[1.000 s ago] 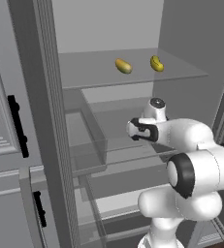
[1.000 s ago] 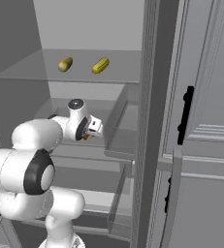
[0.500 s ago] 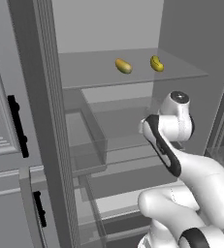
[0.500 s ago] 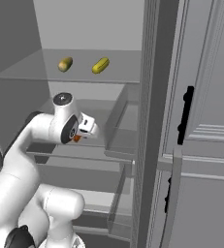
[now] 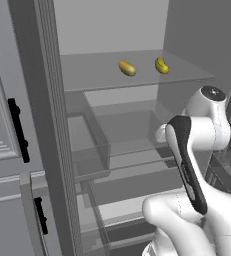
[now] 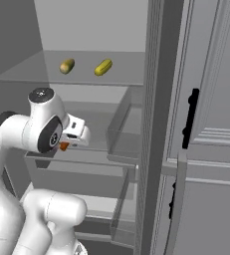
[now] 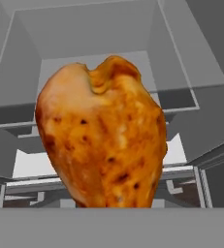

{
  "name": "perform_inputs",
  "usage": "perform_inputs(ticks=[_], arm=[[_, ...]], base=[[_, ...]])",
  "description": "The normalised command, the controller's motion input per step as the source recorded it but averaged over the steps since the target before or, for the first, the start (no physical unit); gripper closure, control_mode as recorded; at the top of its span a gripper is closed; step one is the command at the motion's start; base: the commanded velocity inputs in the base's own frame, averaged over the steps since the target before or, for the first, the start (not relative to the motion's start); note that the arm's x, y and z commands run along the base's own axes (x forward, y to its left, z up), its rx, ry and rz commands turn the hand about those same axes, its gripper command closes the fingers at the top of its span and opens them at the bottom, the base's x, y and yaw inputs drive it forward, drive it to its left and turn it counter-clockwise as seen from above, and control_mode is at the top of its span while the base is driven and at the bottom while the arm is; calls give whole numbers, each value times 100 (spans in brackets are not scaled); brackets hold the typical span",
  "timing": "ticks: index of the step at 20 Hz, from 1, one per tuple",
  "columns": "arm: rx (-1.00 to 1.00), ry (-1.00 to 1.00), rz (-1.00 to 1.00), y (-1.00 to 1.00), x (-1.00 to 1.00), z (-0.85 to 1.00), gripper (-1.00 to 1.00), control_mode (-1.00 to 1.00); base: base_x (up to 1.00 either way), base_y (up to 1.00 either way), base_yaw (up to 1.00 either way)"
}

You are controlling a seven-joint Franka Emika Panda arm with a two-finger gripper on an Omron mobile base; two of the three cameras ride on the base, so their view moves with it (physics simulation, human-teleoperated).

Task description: Place one cucumber and one chicken drumstick in each tupperware on the nearby counter, to pack two identical lunches.

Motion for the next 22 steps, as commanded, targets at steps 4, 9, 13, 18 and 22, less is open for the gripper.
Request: perform_inputs(ticks=[4, 9, 13, 18, 22], arm=[[0, -8, 7, 0, -70, 0, 100, -100], [0, 0, 0, 0, 0, 0, 100, -100], [0, 0, 0, 0, -7, 0, 100, 100], [0, 0, 0, 0, 0, 0, 100, 100], [0, 0, 0, 0, 0, 0, 100, 100]], base=[[0, 0, 0], [0, 0, 0], [-68, -10, -1], [-100, -27, -6], [-100, -23, -5]])
